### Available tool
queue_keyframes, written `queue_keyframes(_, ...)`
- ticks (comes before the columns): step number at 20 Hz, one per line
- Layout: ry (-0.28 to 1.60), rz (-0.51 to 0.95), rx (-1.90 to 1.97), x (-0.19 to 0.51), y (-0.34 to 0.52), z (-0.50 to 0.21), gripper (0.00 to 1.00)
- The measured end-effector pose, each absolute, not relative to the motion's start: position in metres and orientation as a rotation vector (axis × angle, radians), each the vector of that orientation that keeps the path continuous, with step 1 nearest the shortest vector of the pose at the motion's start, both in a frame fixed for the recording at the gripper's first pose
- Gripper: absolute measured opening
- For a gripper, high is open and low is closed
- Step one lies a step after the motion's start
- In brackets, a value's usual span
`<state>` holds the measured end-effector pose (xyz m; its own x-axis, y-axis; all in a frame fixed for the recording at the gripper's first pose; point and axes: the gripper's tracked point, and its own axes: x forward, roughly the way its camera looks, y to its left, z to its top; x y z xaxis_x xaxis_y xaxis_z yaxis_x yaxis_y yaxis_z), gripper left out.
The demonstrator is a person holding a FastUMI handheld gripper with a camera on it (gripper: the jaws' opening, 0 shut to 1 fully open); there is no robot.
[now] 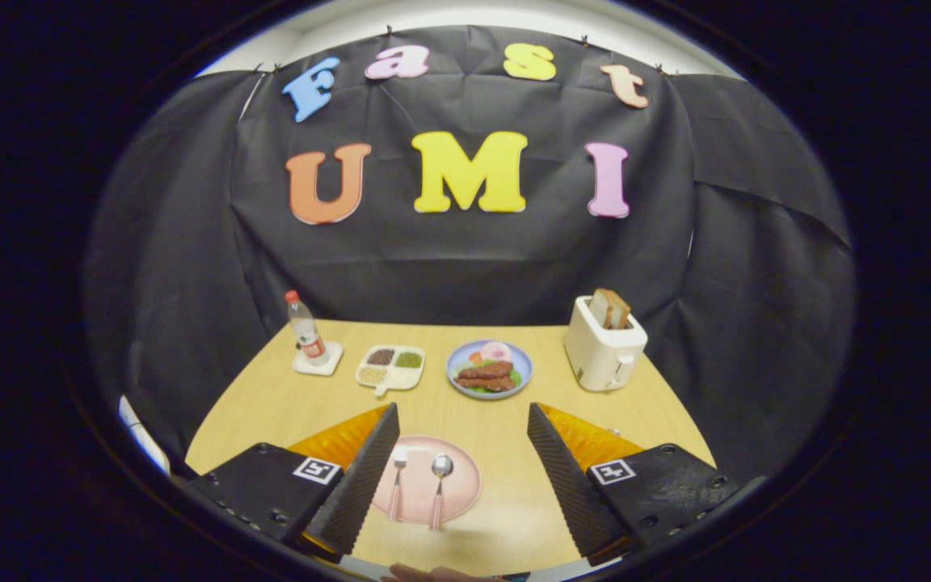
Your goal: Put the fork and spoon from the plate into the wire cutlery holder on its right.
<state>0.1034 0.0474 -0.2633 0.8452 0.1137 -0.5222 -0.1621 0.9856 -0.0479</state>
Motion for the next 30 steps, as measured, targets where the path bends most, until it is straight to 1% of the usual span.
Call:
queue_keyframes(7, 0.813, 0.14, -0.121, 0.102, 0.066, -0.391, 0.96)
queue_keyframes(12, 0.919, 0.128, -0.131, 0.104, 0.076, -0.449, 0.95)
queue_keyframes(18, 0.964, 0.107, -0.109, 0.106, 0.079, -0.489, 0.84)
queue_keyframes(22, 0.967, 0.097, -0.096, 0.109, 0.078, -0.503, 0.66)
queue_keyframes(23, 0.982, 0.097, -0.084, 0.106, 0.081, -0.508, 0.58)
queue_keyframes(24, 0.993, 0.088, -0.082, 0.105, 0.08, -0.511, 0.54)
queue_keyframes(26, 1.001, 0.079, -0.073, 0.104, 0.081, -0.516, 0.41)
queue_keyframes(29, 1.027, 0.052, -0.044, 0.1, 0.083, -0.522, 0.28)
queue_keyframes(30, 1.039, 0.037, -0.047, 0.1, 0.081, -0.526, 0.29)
